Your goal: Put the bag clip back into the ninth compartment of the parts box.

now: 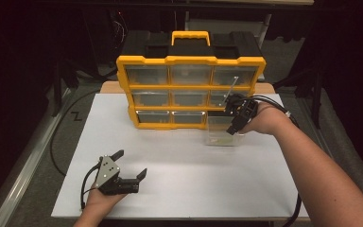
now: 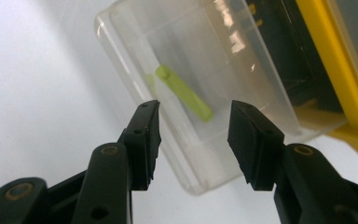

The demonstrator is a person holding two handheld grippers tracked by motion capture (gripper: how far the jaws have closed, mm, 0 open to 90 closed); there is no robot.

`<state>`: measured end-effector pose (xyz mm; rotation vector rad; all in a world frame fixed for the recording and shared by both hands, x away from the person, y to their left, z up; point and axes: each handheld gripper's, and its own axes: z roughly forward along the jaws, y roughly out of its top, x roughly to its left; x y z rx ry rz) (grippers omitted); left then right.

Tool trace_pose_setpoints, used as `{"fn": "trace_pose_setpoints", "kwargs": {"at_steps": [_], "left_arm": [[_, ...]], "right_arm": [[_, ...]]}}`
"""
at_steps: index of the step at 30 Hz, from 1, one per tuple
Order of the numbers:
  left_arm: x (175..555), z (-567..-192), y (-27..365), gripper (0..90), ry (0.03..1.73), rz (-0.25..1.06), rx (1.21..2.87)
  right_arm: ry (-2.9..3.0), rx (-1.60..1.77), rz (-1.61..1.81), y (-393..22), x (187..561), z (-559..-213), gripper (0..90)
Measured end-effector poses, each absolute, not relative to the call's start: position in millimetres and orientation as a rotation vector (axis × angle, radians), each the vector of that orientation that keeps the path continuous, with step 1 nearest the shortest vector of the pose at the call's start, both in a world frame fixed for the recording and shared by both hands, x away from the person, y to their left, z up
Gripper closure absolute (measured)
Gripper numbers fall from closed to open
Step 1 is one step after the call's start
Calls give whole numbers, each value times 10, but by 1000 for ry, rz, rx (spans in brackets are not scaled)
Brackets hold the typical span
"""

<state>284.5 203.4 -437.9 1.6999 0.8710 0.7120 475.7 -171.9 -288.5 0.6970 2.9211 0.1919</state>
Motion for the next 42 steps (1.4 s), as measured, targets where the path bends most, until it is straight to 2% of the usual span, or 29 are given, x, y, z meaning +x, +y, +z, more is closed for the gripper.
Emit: {"fn": "trace_pose_setpoints", "kwargs": {"at_steps": [21, 42], "left_arm": [[2844, -4379, 2033, 6, 873, 709, 1699], [2847, -4384, 2028, 6, 874, 707, 1702]], "right_arm": [[2913, 763, 207, -2034, 4337, -2791, 472], [2927, 843, 192, -2173, 4095, -3168, 259]]}}
